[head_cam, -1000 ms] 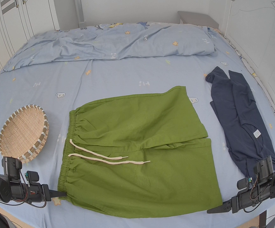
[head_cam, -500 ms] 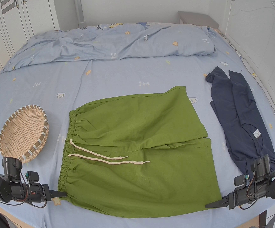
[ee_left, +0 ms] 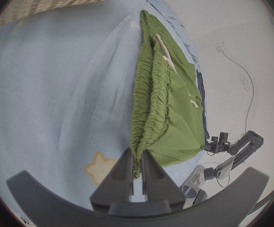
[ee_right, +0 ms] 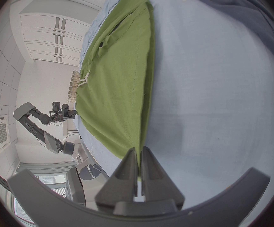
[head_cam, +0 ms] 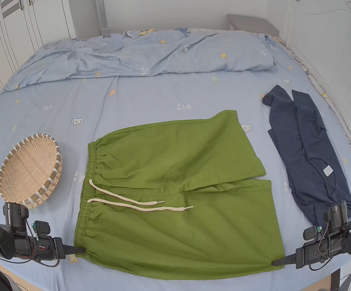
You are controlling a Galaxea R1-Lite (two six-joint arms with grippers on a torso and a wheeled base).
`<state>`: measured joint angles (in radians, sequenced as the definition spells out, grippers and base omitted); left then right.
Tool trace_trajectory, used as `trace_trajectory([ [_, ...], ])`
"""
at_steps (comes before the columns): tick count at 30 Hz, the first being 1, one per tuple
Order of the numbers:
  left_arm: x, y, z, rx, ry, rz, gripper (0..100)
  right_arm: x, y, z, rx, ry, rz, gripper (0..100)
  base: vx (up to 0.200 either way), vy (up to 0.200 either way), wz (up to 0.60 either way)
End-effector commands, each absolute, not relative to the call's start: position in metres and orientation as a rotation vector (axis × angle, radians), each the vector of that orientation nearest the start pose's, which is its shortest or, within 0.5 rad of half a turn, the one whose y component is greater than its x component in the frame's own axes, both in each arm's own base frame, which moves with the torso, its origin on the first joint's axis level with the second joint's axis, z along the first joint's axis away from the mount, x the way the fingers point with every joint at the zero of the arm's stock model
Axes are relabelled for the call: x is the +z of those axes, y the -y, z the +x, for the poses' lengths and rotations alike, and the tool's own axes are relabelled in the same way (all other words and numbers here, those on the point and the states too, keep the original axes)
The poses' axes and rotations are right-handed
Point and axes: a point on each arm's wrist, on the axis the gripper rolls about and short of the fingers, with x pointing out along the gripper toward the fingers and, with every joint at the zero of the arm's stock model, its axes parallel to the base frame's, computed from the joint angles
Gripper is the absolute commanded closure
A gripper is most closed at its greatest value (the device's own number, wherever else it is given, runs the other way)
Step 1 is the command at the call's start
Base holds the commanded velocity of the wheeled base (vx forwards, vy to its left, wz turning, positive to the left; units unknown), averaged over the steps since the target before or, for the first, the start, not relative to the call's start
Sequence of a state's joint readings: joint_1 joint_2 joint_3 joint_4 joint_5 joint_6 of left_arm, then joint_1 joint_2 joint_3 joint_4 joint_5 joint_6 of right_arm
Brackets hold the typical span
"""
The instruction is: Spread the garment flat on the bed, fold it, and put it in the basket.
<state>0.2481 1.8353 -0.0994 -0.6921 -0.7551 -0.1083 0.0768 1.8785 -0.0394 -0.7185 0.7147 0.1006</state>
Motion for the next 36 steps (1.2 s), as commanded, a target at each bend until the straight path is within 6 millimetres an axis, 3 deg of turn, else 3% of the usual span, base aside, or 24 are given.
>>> trace_trajectory([
  [1, 0.015, -0.033, 0.154, -0.365, -0.981, -0.634, 100, 0.013, -0.026, 0.146, 0.643, -1.134, 0.448, 100, 0.0, 0.0, 0.0],
  [9, 0.012, -0.041, 0.142, -0.33, -0.976, -0.625, 100, 0.018, -0.031, 0.139, 0.673, -1.157, 0.436, 100, 0.0, 0.0, 0.0],
  [14, 0.016, -0.039, 0.144, -0.33, -0.97, -0.638, 100, 0.025, -0.032, 0.151, 0.666, -1.109, 0.442, 100, 0.0, 0.0, 0.0],
  [16, 0.029, -0.026, 0.15, -0.364, -0.971, -0.666, 100, 0.04, -0.034, 0.164, 0.651, -1.039, 0.482, 100, 0.0, 0.0, 0.0],
  [23, 0.072, -0.008, 0.169, -0.401, -0.967, -0.76, 100, 0.067, -0.039, 0.194, 0.641, -1.017, 0.504, 100, 0.0, 0.0, 0.0],
  [31, 0.104, -0.011, 0.196, -0.388, -0.998, -0.791, 100, 0.103, -0.041, 0.229, 0.644, -0.981, 0.499, 100, 0.0, 0.0, 0.0],
  [36, 0.131, -0.016, 0.218, -0.381, -0.976, -0.801, 100, 0.136, -0.043, 0.257, 0.659, -0.929, 0.491, 100, 0.0, 0.0, 0.0],
])
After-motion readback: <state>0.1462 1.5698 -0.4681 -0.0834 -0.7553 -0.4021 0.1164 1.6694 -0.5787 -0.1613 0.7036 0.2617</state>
